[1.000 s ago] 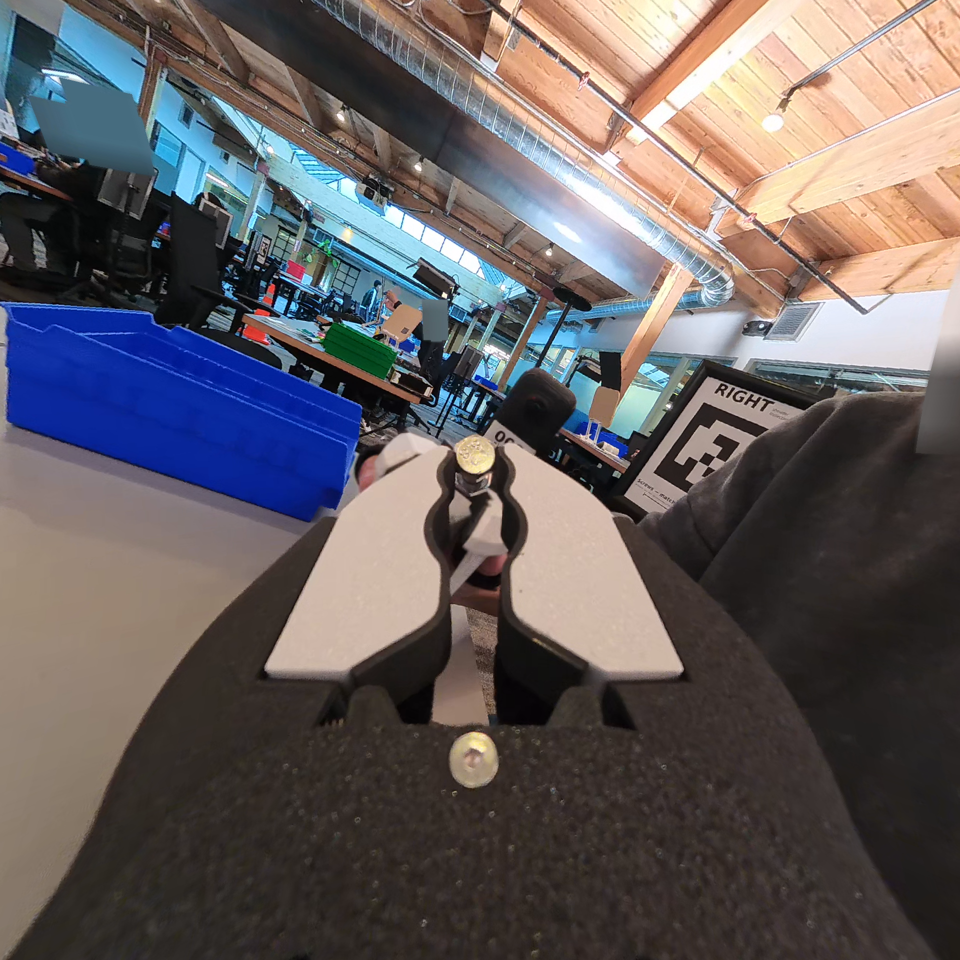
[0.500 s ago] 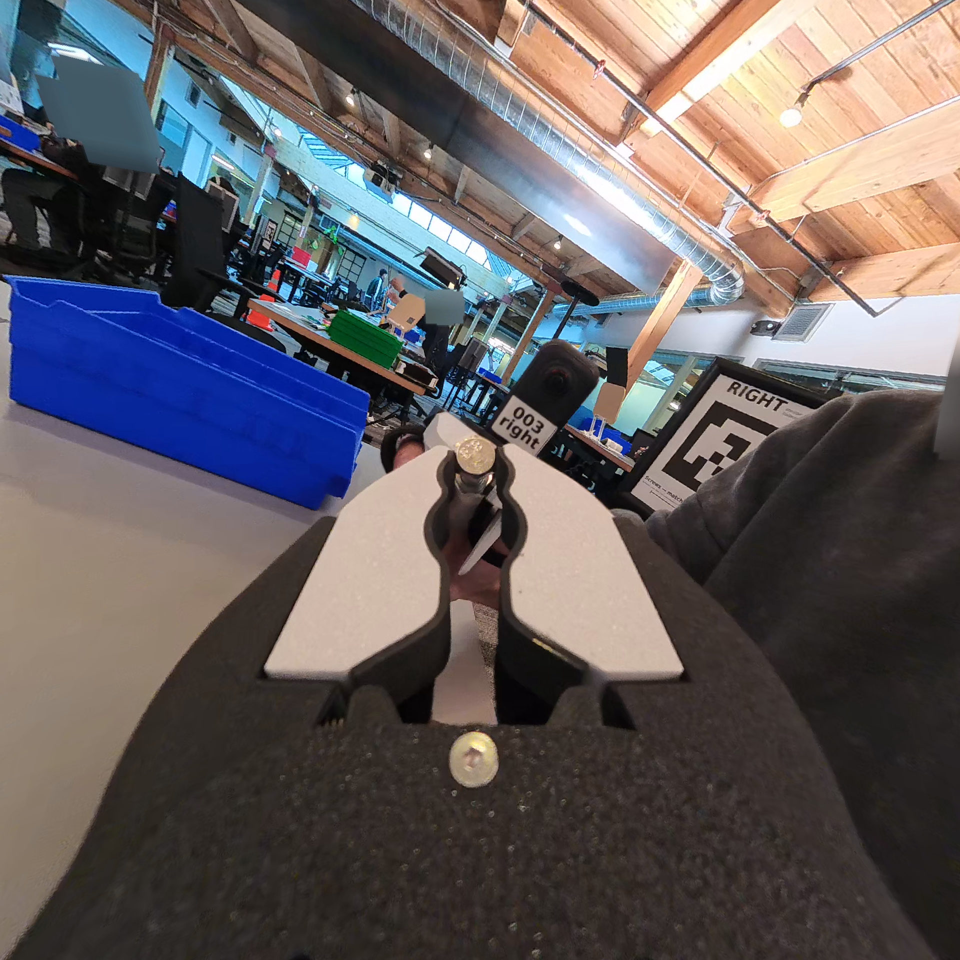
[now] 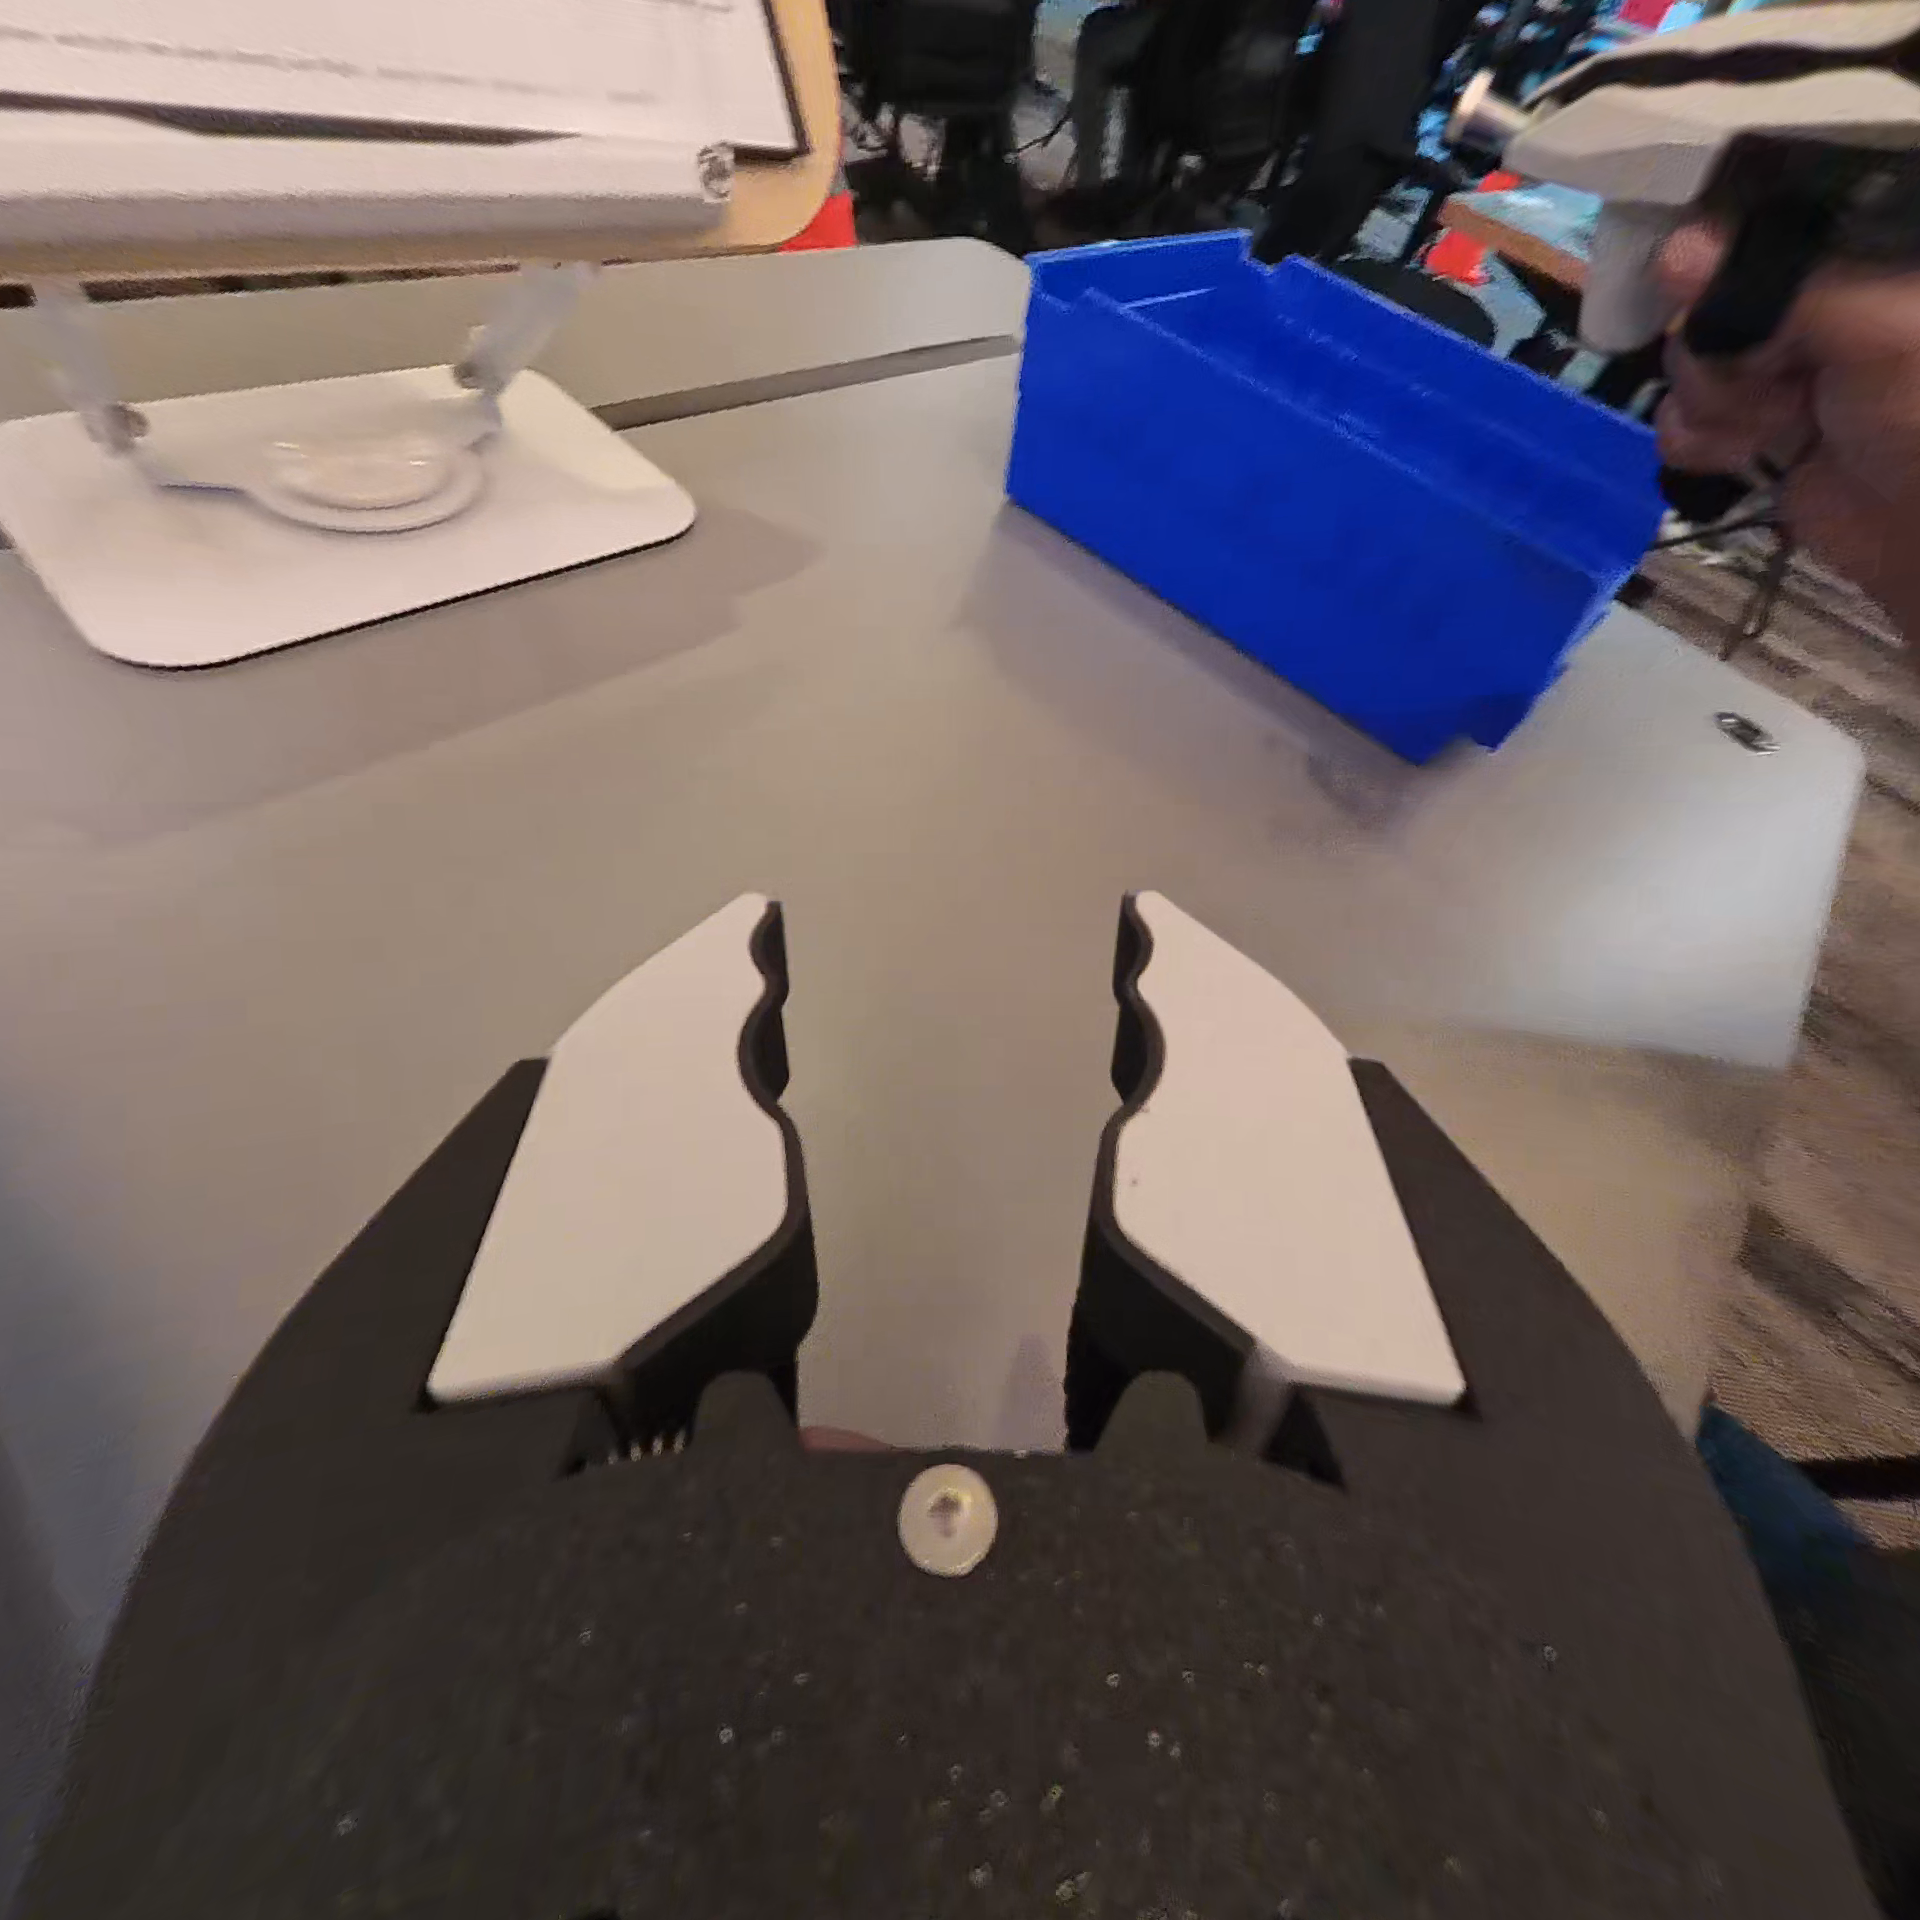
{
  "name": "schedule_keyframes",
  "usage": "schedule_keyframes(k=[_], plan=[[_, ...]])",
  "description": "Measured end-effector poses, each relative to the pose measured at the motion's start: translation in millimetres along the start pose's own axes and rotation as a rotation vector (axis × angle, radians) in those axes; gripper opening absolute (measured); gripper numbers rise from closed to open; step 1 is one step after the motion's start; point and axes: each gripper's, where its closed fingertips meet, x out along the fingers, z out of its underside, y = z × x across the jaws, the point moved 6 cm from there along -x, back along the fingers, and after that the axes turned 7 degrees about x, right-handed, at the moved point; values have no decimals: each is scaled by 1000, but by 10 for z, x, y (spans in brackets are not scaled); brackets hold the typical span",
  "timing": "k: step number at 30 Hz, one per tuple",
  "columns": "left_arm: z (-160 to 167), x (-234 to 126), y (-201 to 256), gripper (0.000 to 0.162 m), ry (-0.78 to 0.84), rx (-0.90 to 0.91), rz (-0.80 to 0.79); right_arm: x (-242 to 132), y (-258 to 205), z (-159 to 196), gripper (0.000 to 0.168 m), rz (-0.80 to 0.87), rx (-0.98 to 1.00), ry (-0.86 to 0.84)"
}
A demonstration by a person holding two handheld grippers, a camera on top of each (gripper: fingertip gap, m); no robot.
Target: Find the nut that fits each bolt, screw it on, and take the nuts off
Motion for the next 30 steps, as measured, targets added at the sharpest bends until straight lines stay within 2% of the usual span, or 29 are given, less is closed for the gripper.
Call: schedule_keyframes(k=[4, 6, 9, 13, 20, 28, 30], plan=[[71, -6, -71, 56, 9, -85, 26, 675, 802, 599, 15, 111, 86, -371], [81, -30, -120, 54, 11, -98, 38, 892, 979, 848, 15, 122, 140, -515], [101, -127, -186, 54, 8, -103, -3, 1030, 1121, 1099, 15, 164, 185, -628], [157, -302, -186, 54, -3, -98, -55, 1024, 1166, 1234, 15, 204, 246, -663], [305, -531, -82, 54, -31, -74, -150, 893, 1095, 1411, 15, 163, 379, -709], [403, -547, 134, 53, -48, -74, -140, 878, 1091, 1449, 15, 135, 412, -697], [411, -544, 190, 53, -42, -88, -122, 885, 1084, 1462, 21, 133, 409, -697]])
